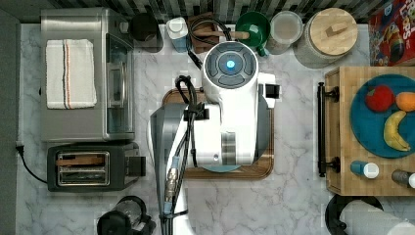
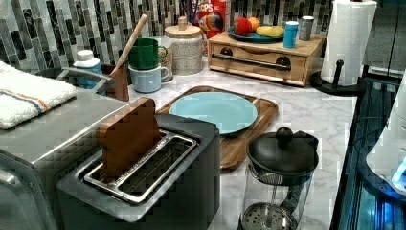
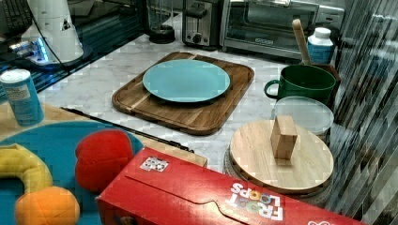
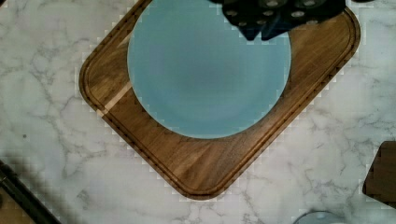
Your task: Pick up the toast.
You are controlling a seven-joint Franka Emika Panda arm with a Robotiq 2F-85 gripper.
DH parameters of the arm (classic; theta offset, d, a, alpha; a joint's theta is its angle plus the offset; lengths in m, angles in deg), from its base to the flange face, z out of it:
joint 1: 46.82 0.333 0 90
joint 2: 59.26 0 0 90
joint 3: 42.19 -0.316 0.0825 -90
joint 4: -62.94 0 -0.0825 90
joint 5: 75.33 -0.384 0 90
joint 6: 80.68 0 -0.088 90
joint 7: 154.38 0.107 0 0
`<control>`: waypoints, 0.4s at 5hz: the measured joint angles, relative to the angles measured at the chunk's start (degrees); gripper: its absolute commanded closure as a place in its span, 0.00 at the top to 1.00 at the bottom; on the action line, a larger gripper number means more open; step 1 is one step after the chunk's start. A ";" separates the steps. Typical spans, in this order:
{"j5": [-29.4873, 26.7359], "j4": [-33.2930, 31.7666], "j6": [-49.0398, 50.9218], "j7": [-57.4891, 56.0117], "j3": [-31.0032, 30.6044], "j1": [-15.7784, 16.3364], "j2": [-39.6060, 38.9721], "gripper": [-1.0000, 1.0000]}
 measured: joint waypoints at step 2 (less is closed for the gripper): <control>-0.26 -1.01 -0.50 0.14 -0.19 0.00 0.00 0.00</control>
